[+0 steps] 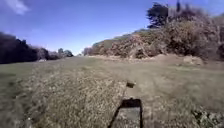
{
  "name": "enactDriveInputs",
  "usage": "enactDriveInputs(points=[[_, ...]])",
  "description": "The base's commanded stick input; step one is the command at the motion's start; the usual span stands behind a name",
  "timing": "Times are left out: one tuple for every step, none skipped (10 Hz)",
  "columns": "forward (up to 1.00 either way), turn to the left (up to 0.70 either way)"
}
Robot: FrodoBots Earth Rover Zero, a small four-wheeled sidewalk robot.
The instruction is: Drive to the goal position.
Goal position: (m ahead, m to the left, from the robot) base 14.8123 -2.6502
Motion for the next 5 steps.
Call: enactDriveInputs(points=[[0.7, -0.35], [0.7, -0.35], [0.7, -0.3], [0.7, -0.17], [0.7, 0.0]])
